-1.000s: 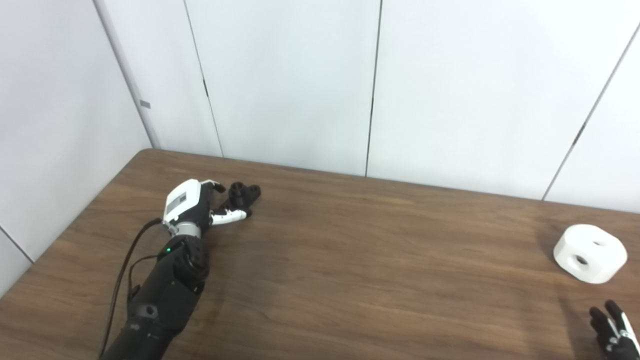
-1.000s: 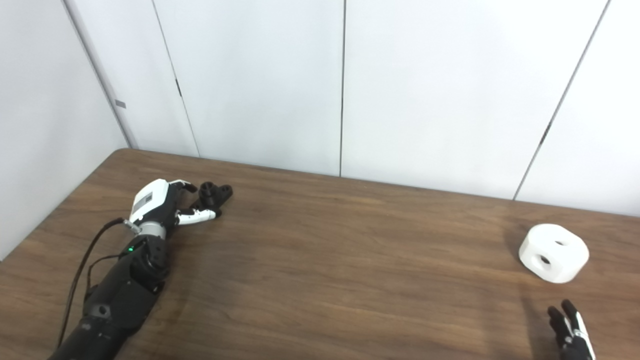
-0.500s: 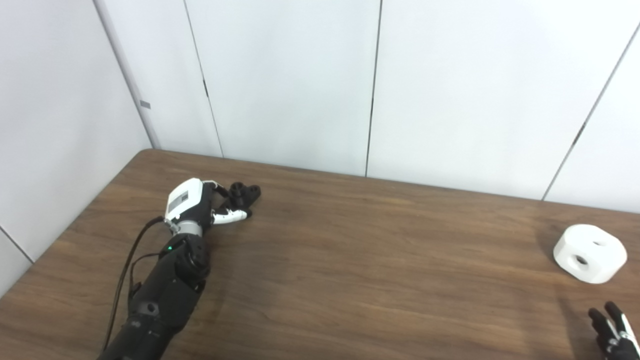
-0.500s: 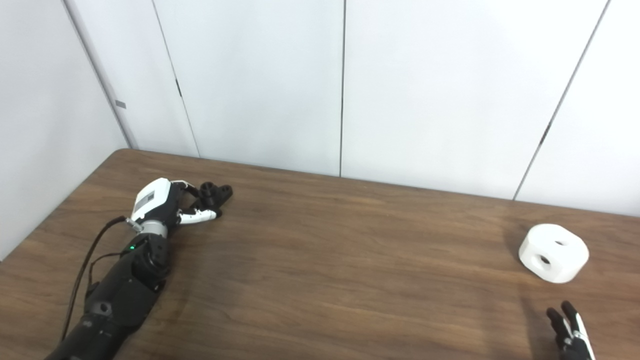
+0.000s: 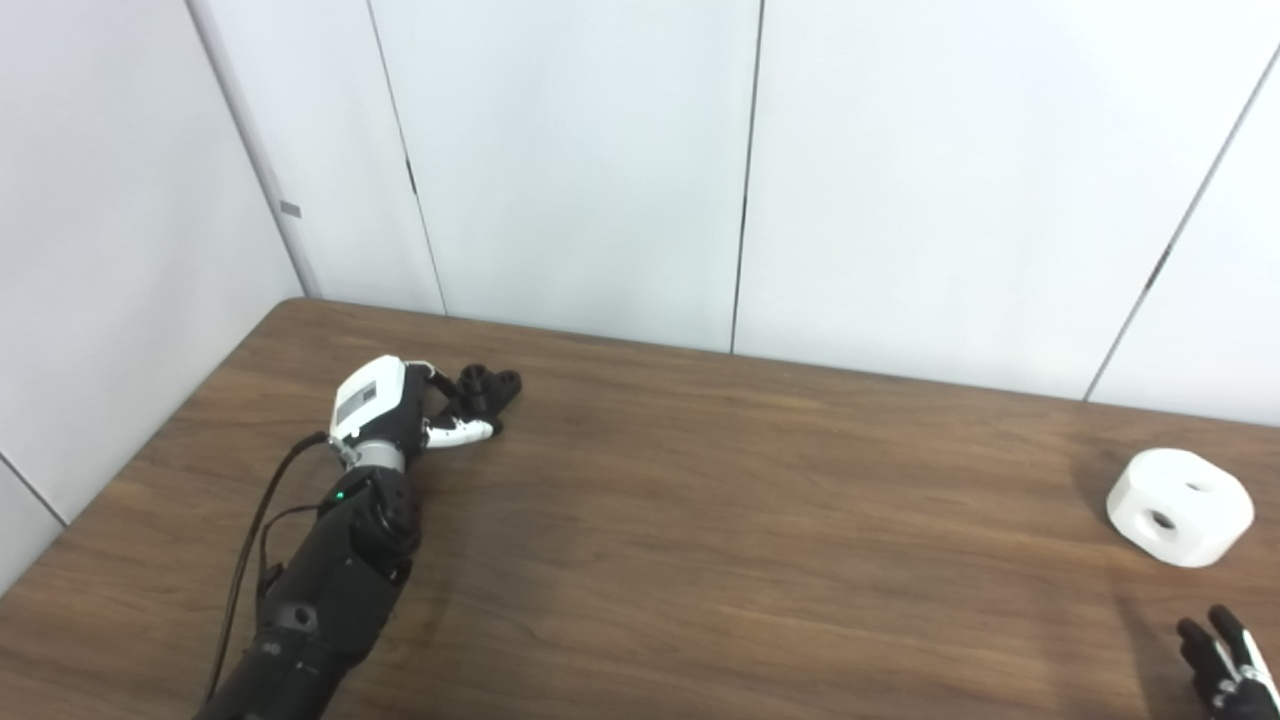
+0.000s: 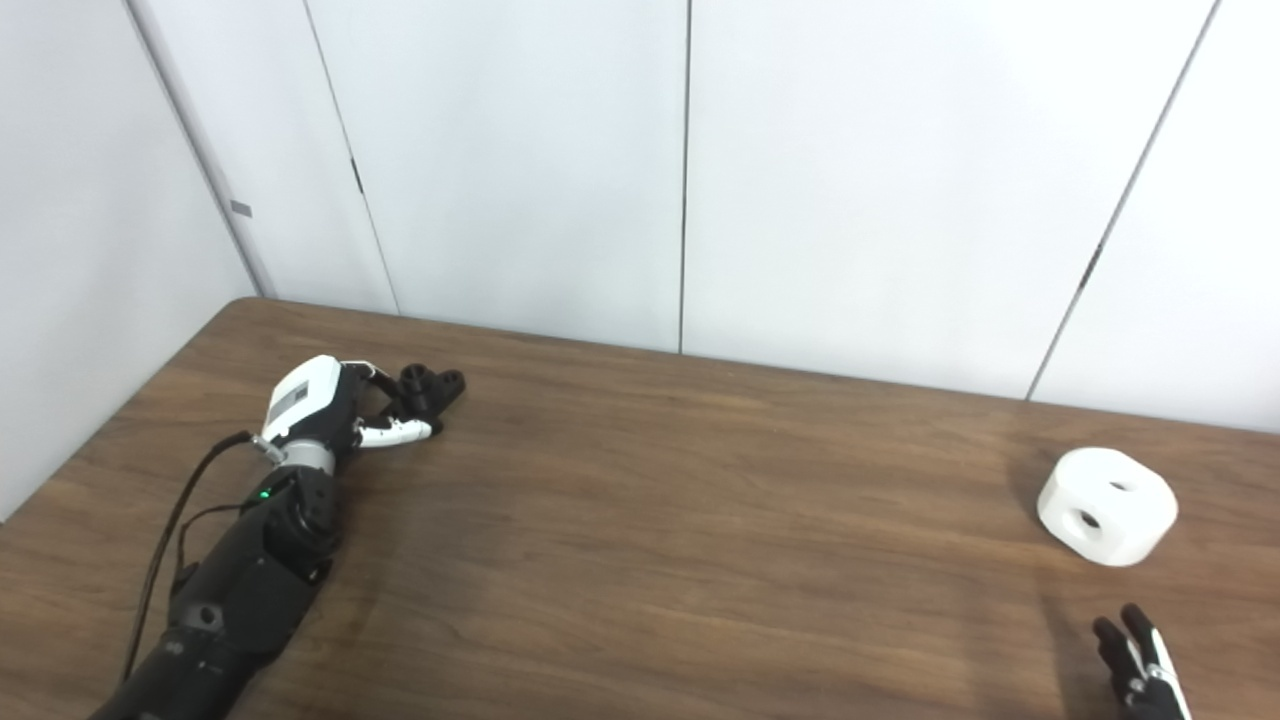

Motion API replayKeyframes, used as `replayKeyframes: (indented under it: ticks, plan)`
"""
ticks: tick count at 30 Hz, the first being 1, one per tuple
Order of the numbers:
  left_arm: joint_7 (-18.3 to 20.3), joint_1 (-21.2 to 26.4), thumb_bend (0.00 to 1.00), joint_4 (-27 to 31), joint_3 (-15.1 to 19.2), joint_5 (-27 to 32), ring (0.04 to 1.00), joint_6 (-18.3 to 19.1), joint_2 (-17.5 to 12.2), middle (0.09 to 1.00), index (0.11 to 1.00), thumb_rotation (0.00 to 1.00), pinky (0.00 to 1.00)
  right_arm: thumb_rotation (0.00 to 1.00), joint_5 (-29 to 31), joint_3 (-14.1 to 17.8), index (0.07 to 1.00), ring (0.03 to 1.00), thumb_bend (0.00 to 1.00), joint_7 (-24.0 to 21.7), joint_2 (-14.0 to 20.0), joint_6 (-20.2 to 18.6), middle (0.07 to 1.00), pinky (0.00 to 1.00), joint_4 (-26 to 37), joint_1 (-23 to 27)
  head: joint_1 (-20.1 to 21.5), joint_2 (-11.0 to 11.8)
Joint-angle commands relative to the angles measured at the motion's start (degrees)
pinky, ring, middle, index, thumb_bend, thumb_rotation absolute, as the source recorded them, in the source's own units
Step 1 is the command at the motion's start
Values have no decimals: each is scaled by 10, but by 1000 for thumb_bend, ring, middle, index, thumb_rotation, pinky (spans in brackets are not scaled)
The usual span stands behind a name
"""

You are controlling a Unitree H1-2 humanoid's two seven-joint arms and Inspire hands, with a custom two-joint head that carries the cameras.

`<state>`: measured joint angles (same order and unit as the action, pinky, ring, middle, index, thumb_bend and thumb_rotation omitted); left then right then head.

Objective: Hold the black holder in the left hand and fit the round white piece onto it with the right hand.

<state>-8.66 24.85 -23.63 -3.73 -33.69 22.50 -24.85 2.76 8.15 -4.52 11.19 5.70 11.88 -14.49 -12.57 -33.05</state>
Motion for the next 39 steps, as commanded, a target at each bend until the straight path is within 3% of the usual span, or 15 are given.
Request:
replayKeyframes:
  ticks: [1, 4, 7, 9, 18, 30, 39]
  plan:
    - [-10, 13, 821, 14, 1, -3, 938, -8, -17, 855, 612, 227, 907, 1000, -6, -3, 971, 967, 639, 0, 1, -9, 942, 1000, 4, -17, 0, -1]
    - [-12, 12, 807, 10, 5, 2, 933, -11, -14, 848, 594, 182, 900, 1000, -4, -3, 974, 971, 641, 0, 1, -11, 942, 1000, 5, -17, -1, -1]
    - [-19, 13, 583, 3, 9, 8, 927, -18, -12, 840, 508, 85, 896, 1000, -8, -4, 970, 964, 646, 2, 0, -8, 937, 1000, 4, -17, 0, -1]
    - [-21, 14, 536, -2, 9, 10, 919, -21, -12, 828, 490, 65, 887, 1000, -10, -4, 971, 961, 651, 2, -1, -8, 935, 1000, 4, -17, 1, -1]
    - [-37, 16, 520, -21, -2, 11, 867, -49, -17, 779, 485, 45, 777, 1000, -8, -4, 971, 964, 650, 4, -3, -14, 928, 1000, 9, -16, 2, -2]
    - [-30, 7, 518, -11, -11, 16, 853, -68, -20, 776, 487, 46, 763, 1000, -8, -4, 973, 961, 661, 3, -2, -14, 926, 1000, 10, -17, 6, -4]
    - [10, -24, 518, 48, -24, 27, 855, -77, -15, 784, 487, 51, 766, 1000, -13, -8, 970, 961, 677, 5, -3, -17, 926, 1000, 9, -15, 15, -6]
